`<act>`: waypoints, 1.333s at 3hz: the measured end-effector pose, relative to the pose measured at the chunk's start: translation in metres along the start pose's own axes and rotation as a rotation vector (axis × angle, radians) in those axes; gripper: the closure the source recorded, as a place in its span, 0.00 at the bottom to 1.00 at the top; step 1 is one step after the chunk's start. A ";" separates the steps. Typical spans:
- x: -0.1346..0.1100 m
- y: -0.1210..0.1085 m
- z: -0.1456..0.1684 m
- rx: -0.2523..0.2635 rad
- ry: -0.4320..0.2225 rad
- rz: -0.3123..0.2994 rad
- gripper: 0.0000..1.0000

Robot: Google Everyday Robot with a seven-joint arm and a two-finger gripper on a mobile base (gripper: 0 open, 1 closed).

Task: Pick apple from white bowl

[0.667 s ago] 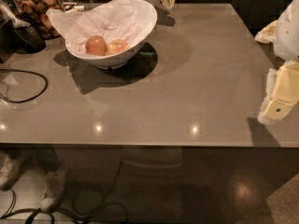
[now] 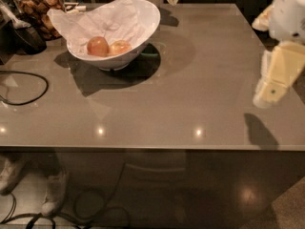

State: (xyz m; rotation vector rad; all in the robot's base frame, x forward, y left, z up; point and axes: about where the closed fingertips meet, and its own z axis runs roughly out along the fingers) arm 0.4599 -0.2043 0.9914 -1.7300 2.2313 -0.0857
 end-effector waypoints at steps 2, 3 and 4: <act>-0.062 -0.051 -0.004 -0.008 -0.046 -0.072 0.00; -0.068 -0.058 -0.006 0.022 -0.066 -0.072 0.00; -0.077 -0.062 -0.006 0.024 -0.125 -0.084 0.00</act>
Offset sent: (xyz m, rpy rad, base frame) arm 0.0673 0.0670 0.0346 0.0272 0.0538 0.1877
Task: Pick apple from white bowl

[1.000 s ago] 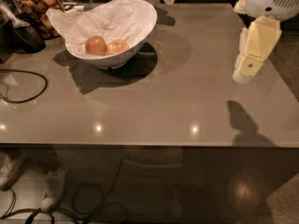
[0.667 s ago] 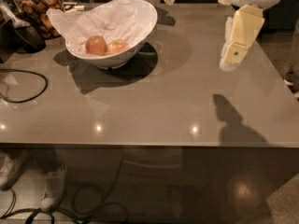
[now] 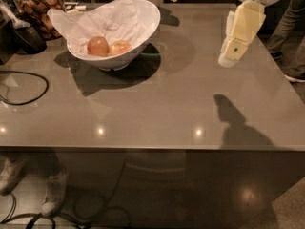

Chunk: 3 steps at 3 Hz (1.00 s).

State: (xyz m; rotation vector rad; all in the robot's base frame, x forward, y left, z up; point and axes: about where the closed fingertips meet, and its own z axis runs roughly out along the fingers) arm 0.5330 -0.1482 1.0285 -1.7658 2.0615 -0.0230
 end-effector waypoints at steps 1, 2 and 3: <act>-0.051 -0.025 0.018 -0.025 -0.039 -0.042 0.00; -0.058 -0.030 0.019 -0.005 -0.056 -0.047 0.00; -0.066 -0.037 0.021 -0.006 -0.124 -0.028 0.00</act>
Offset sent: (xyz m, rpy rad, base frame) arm 0.0466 0.0732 0.0082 -0.0074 0.0685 0.1009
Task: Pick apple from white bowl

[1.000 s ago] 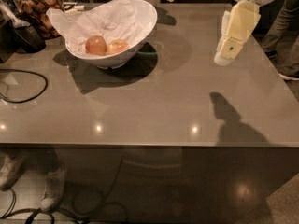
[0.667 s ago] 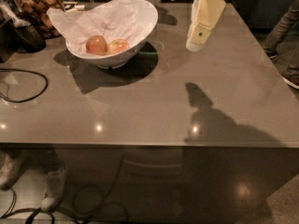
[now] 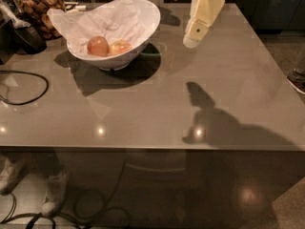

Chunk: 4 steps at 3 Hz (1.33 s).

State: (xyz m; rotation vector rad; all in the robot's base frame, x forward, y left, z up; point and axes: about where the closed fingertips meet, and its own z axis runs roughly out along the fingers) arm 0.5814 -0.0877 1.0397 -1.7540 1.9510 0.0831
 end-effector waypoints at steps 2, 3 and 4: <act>-0.051 -0.031 0.018 -0.023 -0.065 -0.034 0.00; -0.081 -0.045 0.034 -0.054 -0.132 -0.086 0.00; -0.087 -0.055 0.030 -0.015 -0.161 -0.084 0.00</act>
Offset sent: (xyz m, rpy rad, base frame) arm 0.0582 0.0795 0.0340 0.0210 0.0335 0.1418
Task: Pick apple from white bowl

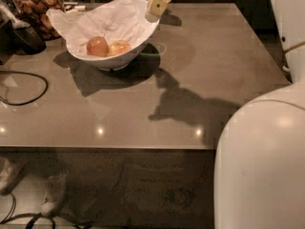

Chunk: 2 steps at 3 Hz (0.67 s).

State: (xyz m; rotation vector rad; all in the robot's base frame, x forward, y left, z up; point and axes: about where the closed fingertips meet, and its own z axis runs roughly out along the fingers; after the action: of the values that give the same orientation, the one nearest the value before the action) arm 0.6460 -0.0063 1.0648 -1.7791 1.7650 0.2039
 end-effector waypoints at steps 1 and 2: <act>-0.007 -0.010 0.020 -0.007 -0.007 0.014 0.00; -0.012 -0.021 0.047 -0.030 0.015 0.022 0.12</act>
Offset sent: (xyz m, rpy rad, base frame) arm 0.0555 0.0358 -0.0280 -0.0868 0.1288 0.0101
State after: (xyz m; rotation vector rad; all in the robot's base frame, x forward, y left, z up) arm 0.6791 0.0265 1.0399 -1.7872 1.8016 0.2287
